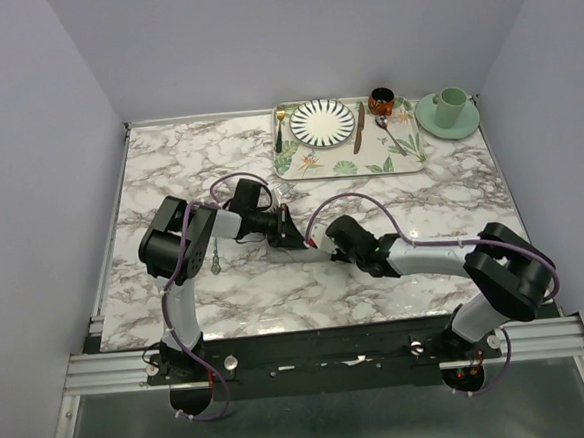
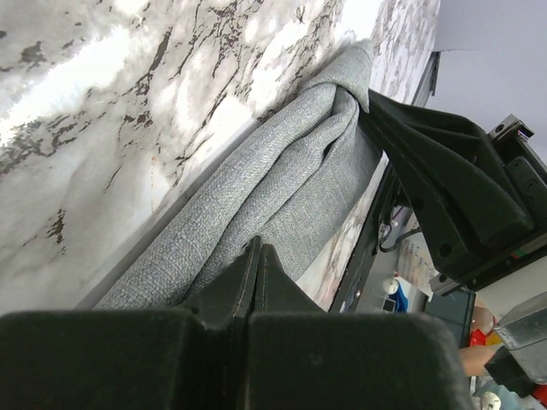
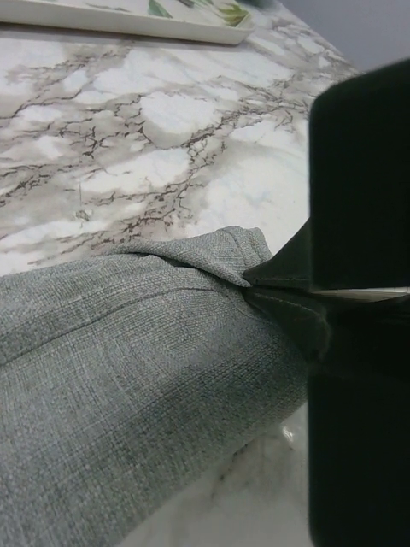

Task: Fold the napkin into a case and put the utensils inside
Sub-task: Stuff the top corner of the smaller-rectangle-folded napkin into the folded napkin.

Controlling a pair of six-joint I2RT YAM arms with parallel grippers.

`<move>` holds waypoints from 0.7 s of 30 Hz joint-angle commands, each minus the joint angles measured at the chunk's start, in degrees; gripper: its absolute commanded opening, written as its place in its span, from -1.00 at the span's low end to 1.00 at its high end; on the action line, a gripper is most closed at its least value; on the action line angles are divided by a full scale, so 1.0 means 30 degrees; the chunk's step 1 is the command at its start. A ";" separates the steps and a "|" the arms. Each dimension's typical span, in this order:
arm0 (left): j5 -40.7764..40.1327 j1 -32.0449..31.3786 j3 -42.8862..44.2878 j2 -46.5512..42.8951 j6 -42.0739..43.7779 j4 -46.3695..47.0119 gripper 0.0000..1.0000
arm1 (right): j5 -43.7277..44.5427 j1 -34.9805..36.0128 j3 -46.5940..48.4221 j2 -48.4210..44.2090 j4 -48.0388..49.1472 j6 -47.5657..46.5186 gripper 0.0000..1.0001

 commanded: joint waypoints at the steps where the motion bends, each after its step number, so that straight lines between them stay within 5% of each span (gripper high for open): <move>1: -0.2909 0.0169 -0.0320 0.0770 0.2370 -0.2634 -1.00 | -0.3332 0.0196 0.0658 -0.0766 -0.4303 0.2685 -0.69; 3: -0.2939 0.0169 -0.0260 0.0741 0.2576 -0.2926 -1.00 | -0.3360 -0.0126 0.1155 -0.0942 -0.4948 0.3123 -0.37; 6: -0.2910 0.0169 -0.0231 0.0712 0.2899 -0.3074 -1.00 | -0.3886 -0.1092 0.2385 -0.1323 -0.6089 0.3621 -0.14; 16: -0.2910 0.0169 -0.0173 0.0828 0.3016 -0.3132 -1.00 | -1.1438 -0.5249 0.6253 -0.2029 -1.0282 0.5645 -0.18; 21: -0.2909 0.0169 -0.0114 0.0829 0.2958 -0.3132 -1.00 | -1.2675 -0.5986 0.6840 -0.1209 -1.0869 0.6054 -0.30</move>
